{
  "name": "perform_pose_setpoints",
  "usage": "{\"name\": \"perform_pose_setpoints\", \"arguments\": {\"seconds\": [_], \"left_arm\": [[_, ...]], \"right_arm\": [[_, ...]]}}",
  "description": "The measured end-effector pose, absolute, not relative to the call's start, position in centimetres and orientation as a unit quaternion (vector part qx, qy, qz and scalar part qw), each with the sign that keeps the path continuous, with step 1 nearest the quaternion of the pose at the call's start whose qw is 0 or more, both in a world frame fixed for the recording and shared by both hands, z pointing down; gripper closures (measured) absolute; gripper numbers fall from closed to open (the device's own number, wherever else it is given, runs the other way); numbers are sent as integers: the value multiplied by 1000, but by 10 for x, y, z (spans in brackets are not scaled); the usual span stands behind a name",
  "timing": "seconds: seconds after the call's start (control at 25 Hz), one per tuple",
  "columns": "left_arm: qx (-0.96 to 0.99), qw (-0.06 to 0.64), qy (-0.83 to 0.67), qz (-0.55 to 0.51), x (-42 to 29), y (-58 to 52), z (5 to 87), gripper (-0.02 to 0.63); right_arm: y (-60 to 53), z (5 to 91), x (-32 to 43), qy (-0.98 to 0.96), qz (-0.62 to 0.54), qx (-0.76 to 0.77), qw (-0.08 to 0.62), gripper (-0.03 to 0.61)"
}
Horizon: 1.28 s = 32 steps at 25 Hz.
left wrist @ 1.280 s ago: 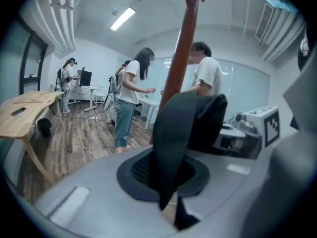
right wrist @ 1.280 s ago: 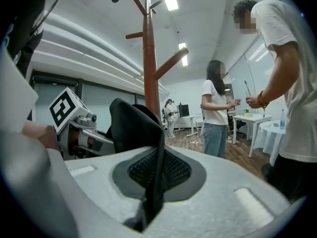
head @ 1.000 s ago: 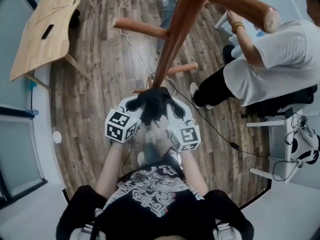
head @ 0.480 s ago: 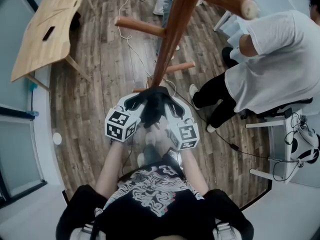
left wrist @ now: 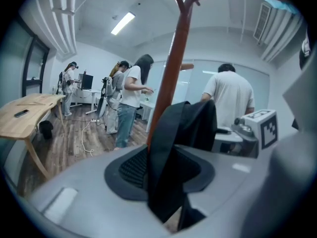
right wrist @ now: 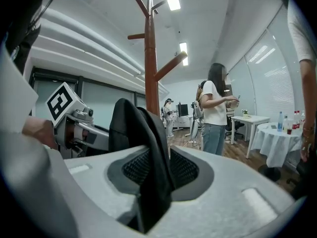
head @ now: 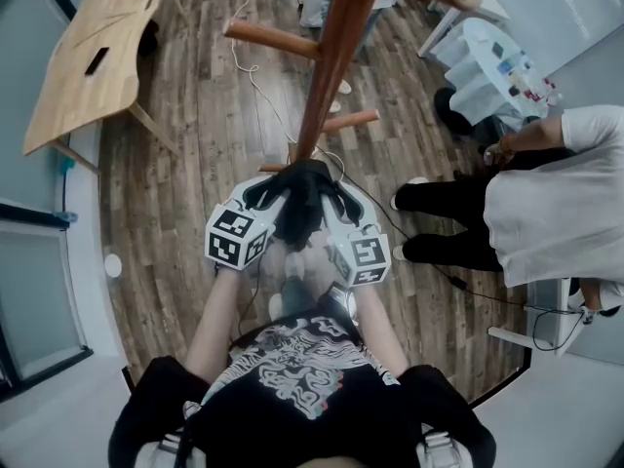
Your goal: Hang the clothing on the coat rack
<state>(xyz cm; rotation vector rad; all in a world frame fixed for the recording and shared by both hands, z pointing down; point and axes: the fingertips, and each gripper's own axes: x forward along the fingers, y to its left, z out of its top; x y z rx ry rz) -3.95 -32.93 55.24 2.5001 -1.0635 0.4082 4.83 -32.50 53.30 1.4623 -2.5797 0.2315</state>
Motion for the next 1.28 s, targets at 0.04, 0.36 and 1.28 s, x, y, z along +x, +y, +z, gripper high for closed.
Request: {"name": "perform_pose_setpoints", "arguments": {"seconds": [0.04,0.36,1.28], "left_arm": [[892,196,-380,145,-40,-329,552,507],[895,185,-384,132,-42,-320,540,460],[878,125,-450,105,-41,-264,498,437]], "right_arm": [[-324,532,48,-865,77,489,83,472],[-314,527,48,-866,76,488,79,472],[-237,500,71,-865,49,491,86,558]]}}
